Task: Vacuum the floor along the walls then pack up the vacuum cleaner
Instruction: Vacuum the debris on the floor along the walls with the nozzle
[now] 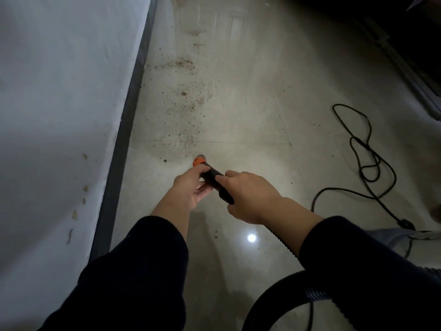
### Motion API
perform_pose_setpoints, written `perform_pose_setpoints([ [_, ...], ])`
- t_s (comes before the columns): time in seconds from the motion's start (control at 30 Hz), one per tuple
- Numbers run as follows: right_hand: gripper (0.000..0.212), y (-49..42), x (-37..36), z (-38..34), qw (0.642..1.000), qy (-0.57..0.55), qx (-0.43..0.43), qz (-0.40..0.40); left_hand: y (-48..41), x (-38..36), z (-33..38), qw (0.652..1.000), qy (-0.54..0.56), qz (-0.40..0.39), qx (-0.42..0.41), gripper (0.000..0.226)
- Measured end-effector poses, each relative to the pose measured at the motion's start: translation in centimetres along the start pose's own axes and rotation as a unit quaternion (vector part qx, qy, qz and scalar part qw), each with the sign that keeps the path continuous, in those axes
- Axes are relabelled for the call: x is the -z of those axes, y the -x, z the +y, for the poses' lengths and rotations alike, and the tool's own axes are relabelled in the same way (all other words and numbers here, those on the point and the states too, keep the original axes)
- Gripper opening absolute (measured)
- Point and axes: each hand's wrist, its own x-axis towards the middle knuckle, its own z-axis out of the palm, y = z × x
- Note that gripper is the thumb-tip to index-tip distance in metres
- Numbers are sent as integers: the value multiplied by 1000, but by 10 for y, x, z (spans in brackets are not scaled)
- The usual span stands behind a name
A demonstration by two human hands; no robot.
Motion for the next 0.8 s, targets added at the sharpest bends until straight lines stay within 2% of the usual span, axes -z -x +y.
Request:
perform_pose_setpoints([
  [0.43, 28, -11, -4, -15, 1000, -9, 26, 0, 6, 21, 8, 999, 8, 29, -17, 38],
  [0.8, 27, -17, -5, -27, 999, -14, 53, 3, 11, 36, 12, 998, 20, 55, -29, 38],
])
